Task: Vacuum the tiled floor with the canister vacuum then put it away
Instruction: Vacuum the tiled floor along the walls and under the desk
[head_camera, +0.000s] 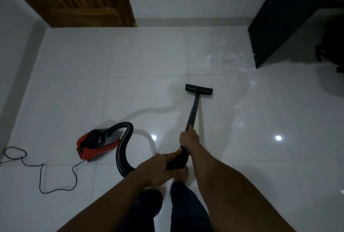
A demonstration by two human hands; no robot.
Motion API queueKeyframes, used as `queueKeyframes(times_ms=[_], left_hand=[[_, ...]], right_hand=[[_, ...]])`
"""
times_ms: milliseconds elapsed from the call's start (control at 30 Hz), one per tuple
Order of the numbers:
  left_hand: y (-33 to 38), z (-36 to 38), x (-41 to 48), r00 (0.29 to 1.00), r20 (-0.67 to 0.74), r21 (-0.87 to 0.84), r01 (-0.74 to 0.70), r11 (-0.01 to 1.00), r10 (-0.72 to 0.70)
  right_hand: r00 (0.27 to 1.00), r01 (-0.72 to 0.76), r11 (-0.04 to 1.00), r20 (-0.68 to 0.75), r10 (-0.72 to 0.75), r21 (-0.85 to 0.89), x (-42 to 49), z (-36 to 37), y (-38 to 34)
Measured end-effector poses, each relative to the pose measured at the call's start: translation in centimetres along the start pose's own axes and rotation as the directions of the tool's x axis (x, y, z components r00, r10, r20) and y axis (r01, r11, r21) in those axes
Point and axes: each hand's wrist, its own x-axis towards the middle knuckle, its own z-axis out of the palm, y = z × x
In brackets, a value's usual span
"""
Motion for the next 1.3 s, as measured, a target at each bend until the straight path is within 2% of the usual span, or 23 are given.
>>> queueKeyframes(times_ms=[333, 433, 633, 1033, 1300], left_hand=[[-4.5, 9.4, -9.9, 0.982, 0.154, 0.135, -0.131, 0.982, 0.110], [-5.7, 12.0, -13.4, 0.975, 0.185, 0.124, -0.144, 0.982, 0.120], [-8.7, 18.0, -18.9, 0.957, 0.271, 0.153, -0.149, 0.977, 0.103], [-9.0, 25.4, -20.6, 0.930, 0.357, 0.175, -0.155, 0.972, 0.084], [-7.0, 28.6, -18.4, 0.954, 0.299, 0.232, -0.074, 0.970, 0.002]], right_hand=[[0.992, -0.092, 0.995, -0.088, 0.094, 0.028, -10.3, 5.2, 12.7], [0.990, -0.113, 0.994, -0.088, 0.112, 0.002, -13.8, 7.4, 16.1], [0.987, -0.135, 0.989, -0.081, 0.139, 0.057, -19.2, 11.3, 23.9], [0.972, -0.222, 0.962, -0.043, 0.232, 0.162, -21.1, 12.0, 32.4], [0.980, -0.193, 0.965, -0.005, 0.197, 0.178, -18.4, 9.6, 34.4]])
